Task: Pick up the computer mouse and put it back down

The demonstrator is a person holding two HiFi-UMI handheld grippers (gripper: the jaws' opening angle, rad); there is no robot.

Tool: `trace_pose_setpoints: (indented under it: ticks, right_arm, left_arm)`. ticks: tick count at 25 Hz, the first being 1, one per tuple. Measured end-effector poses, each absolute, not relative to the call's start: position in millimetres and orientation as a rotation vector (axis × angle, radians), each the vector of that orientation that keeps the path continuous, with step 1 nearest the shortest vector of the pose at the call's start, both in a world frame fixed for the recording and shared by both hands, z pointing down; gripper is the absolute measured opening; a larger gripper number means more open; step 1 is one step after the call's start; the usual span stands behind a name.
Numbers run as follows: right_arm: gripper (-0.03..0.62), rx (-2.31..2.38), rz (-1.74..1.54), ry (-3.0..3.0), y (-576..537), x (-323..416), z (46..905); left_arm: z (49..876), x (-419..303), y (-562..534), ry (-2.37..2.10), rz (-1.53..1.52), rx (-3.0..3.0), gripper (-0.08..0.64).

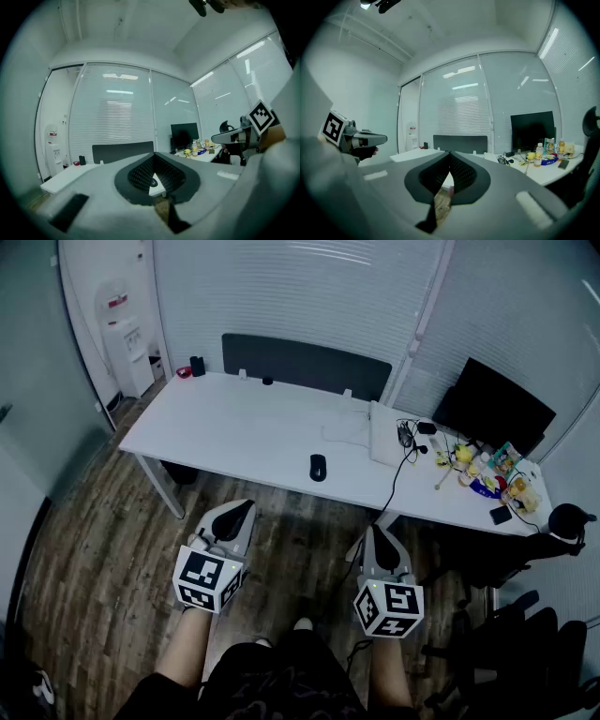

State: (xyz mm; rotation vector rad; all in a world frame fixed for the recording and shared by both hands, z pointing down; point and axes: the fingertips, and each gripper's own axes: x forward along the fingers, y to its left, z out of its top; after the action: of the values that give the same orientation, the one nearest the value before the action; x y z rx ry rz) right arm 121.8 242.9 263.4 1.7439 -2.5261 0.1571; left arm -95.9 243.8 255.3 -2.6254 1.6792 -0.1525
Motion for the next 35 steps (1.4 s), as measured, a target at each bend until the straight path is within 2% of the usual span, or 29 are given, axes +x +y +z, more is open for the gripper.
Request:
trace_pose_setpoints:
  ticks: [35]
  right_arm:
    - [0.000,1.798,0.218,-2.503,271,122,283]
  left_arm:
    - [280,-96,262,1.666,-0.190,-2.699,0.001]
